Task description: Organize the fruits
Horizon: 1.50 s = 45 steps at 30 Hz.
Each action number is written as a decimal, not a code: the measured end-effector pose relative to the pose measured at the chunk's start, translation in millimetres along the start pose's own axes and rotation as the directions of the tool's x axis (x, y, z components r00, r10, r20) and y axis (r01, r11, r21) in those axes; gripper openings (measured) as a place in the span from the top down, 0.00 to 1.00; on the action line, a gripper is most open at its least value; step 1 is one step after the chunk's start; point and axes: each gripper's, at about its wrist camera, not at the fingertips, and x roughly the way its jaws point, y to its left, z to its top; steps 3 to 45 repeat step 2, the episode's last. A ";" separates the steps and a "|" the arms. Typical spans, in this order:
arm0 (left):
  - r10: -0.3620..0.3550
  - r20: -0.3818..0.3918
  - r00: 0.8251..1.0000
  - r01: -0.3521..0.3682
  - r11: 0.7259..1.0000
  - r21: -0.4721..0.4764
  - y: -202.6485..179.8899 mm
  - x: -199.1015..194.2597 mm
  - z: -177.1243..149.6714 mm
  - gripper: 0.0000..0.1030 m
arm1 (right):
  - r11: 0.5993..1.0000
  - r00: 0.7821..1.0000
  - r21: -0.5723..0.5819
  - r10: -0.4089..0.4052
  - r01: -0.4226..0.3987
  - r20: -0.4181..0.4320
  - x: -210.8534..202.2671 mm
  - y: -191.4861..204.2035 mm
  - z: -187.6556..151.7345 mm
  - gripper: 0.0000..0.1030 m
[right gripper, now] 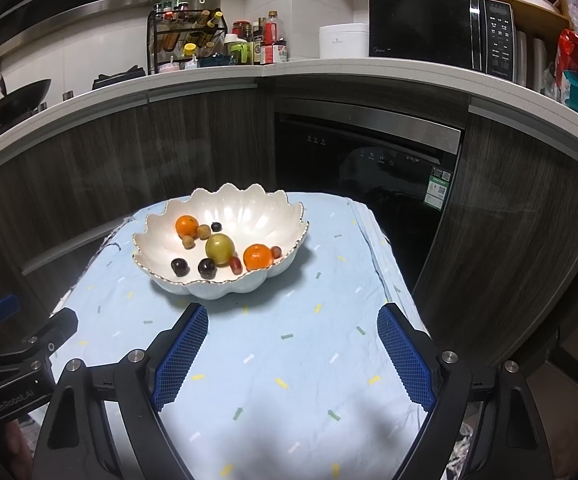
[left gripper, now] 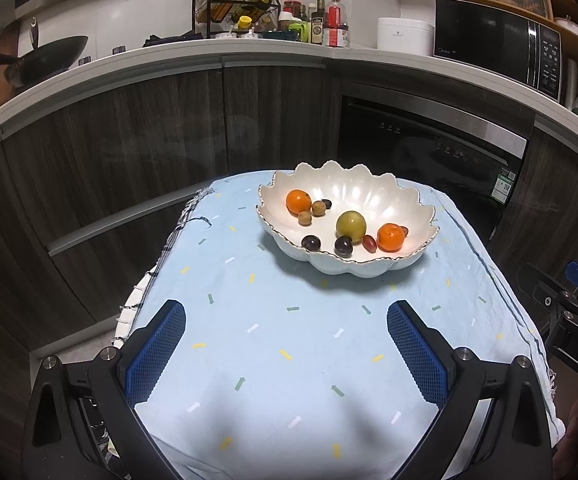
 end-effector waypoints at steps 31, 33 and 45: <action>-0.002 -0.002 1.000 0.002 1.000 -0.001 0.9 0.2 0.1 0.00 | 1.000 1.000 0.001 0.000 0.000 -0.001 0.0 0.0 0.0 0.15; -0.002 -0.002 1.000 0.002 1.000 -0.001 0.9 0.2 0.1 0.00 | 1.000 1.000 0.001 0.000 0.000 -0.001 0.0 0.0 0.0 0.15; -0.002 -0.002 1.000 0.002 1.000 -0.001 0.9 0.2 0.1 0.00 | 1.000 1.000 0.001 0.000 0.000 -0.001 0.0 0.0 0.0 0.15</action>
